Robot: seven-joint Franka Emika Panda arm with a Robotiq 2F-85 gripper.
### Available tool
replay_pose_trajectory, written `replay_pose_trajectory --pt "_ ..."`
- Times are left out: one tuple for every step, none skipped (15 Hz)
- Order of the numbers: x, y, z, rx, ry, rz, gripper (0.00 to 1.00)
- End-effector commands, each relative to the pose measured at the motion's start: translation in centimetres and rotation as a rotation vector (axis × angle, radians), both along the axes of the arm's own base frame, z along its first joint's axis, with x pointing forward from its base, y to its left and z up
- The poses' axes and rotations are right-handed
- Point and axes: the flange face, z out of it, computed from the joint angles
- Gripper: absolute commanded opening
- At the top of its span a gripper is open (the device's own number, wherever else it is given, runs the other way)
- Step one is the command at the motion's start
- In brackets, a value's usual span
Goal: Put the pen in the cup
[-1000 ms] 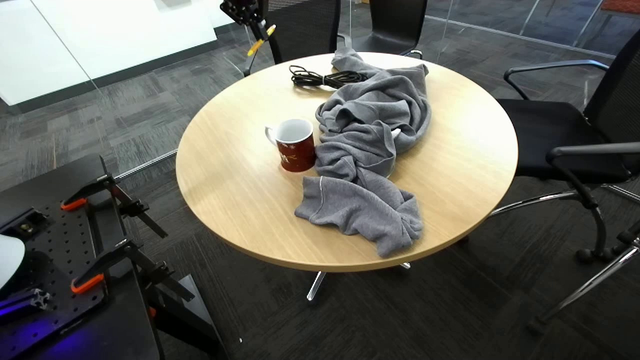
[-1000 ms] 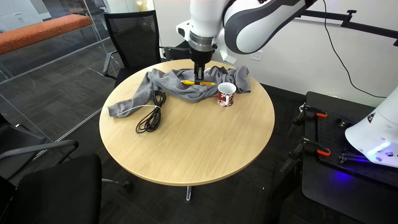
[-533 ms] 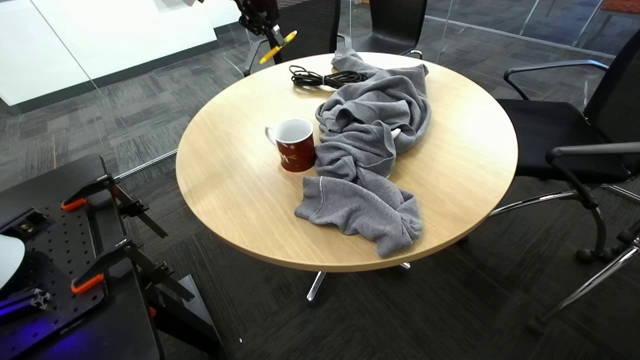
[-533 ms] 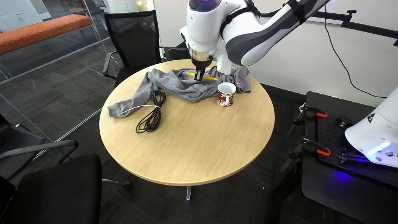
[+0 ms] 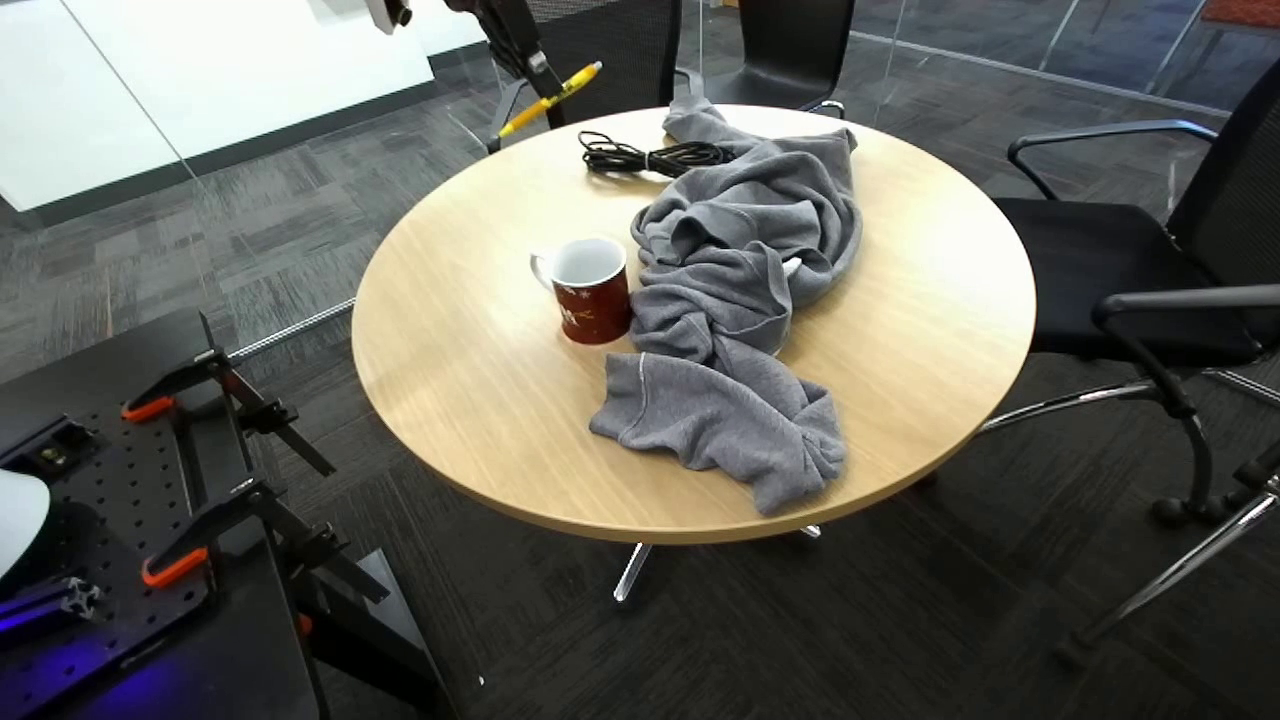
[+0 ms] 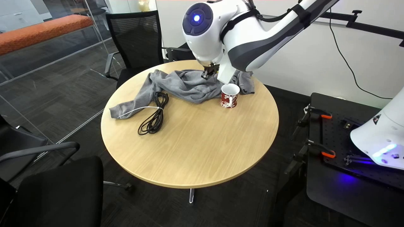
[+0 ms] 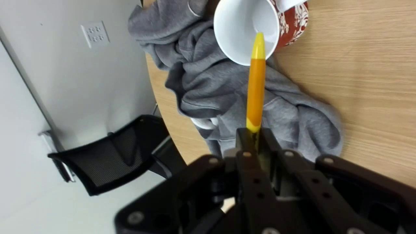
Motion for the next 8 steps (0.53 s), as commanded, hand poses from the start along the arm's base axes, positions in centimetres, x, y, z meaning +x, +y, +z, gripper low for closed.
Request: replay_pose_trajectory --pt "-0.6 -1.3 0.4 -0.066 -0.075 -0.178 0.03" --pt "-0.8 -1.8 0.2 -0.083 -0.095 -0.230 0.03" --pt "-0.9 -2.2 0.0 -0.097 -0.118 -0.281 0.03" --pt "-1.0 -2.5 -0.1 -0.115 -0.143 -0.329 0.03" --pt "-1.0 -2.7 -0.3 -0.132 -0.169 -0.377 0.03" --pt "-1.2 -2.9 -0.4 -0.146 -0.199 -0.422 0.03" --pt "-1.3 -3.1 -0.6 -0.160 -0.229 -0.467 0.03" --pt "-1.5 -3.3 -0.7 -0.172 -0.260 -0.514 0.03"
